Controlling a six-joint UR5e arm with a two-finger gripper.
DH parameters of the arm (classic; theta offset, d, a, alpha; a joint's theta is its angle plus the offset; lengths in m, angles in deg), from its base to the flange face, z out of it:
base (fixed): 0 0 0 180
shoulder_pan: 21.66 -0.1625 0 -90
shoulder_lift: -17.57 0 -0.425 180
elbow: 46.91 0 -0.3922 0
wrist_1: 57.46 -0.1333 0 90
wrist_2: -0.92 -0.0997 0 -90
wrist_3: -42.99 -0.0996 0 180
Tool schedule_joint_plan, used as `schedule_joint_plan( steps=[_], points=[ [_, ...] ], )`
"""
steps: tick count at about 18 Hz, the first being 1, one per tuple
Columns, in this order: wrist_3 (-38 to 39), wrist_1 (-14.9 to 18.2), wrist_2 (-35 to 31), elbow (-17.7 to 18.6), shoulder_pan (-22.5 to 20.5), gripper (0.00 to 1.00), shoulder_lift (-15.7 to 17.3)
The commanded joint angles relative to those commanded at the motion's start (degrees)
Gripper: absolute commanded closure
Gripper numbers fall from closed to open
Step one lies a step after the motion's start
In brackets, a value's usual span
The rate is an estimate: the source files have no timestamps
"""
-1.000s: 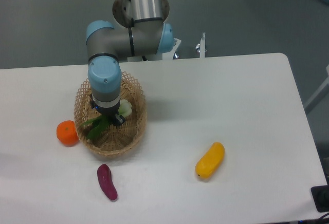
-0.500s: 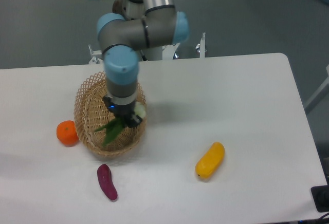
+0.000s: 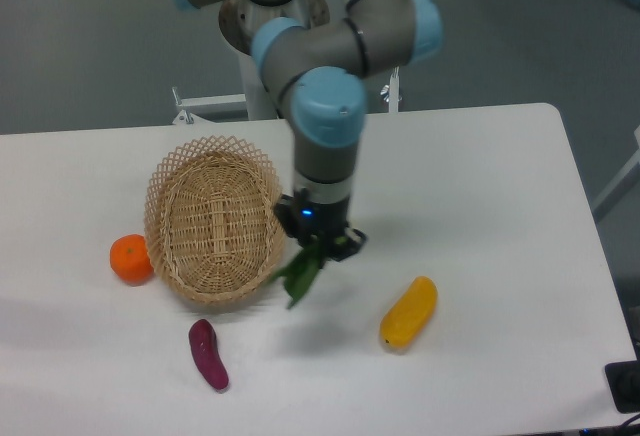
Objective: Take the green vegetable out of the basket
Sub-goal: 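Lift the bok choy out of the basket, then carry the held bok choy away from the basket past the yellow fruit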
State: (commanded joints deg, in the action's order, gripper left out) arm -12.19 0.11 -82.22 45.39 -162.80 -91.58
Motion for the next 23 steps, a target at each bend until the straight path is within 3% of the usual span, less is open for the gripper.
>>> schedule_joint_plan(
  steps=[7,13,17,23],
  points=[
    [-11.0,2.2,-0.4,-5.1,-7.9,1.0,-3.4],
    [-21.2,12.4,-3.5,-14.6,-12.4,1.0,-8.5],
    [-23.8,12.8,-4.6,-17.4,-12.9,0.99,-10.8],
    [-27.0,13.0,-5.4,-18.0,-13.3,0.99,-11.6]
  ],
)
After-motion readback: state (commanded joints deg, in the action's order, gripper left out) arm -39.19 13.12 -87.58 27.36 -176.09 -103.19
